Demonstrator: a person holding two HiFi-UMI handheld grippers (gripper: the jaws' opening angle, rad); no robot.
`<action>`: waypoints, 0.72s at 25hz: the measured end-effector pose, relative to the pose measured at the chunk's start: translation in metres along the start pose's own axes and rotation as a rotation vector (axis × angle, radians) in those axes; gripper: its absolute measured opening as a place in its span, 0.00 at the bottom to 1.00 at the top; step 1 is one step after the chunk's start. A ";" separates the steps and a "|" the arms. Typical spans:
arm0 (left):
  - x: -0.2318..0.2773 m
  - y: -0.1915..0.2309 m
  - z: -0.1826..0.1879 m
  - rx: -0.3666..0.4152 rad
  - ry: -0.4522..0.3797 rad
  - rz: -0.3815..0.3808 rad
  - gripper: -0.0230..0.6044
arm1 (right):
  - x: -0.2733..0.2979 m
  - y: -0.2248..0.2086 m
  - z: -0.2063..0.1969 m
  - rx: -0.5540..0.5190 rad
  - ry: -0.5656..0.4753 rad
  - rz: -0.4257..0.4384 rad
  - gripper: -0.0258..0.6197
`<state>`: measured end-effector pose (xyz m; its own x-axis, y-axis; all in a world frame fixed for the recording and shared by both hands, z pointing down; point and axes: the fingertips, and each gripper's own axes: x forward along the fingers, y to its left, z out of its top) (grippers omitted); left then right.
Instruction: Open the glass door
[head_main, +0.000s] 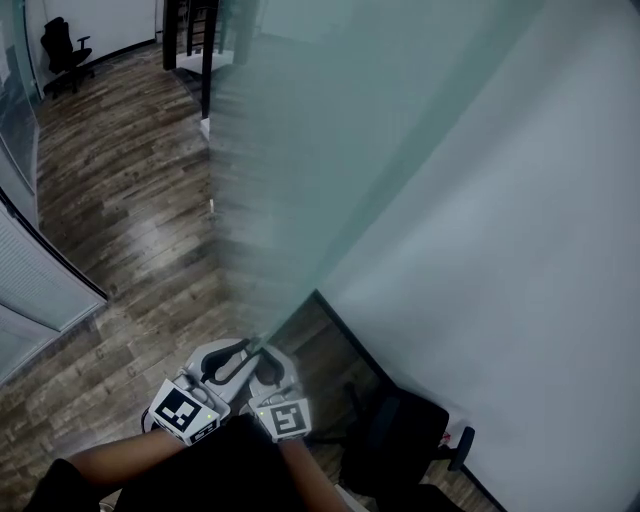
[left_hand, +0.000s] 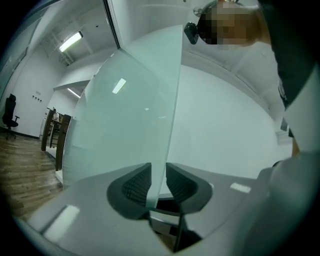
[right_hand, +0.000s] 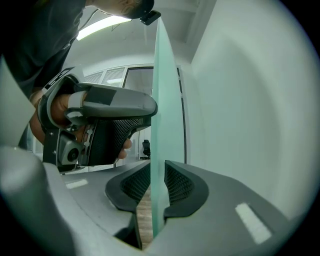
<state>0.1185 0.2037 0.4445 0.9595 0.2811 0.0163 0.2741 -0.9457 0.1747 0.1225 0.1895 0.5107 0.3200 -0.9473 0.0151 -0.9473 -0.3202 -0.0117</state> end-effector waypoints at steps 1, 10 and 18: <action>0.005 -0.003 0.000 0.001 -0.004 -0.002 0.17 | -0.002 -0.006 0.000 0.002 -0.003 -0.003 0.17; 0.008 -0.012 -0.010 -0.053 -0.012 0.052 0.06 | -0.019 -0.058 -0.003 0.016 0.037 -0.039 0.14; 0.008 -0.017 -0.012 -0.057 -0.028 0.099 0.04 | -0.028 -0.099 -0.002 0.015 0.029 -0.092 0.13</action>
<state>0.1209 0.2244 0.4538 0.9834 0.1812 0.0089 0.1744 -0.9577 0.2290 0.2073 0.2476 0.5138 0.4053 -0.9130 0.0461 -0.9133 -0.4066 -0.0242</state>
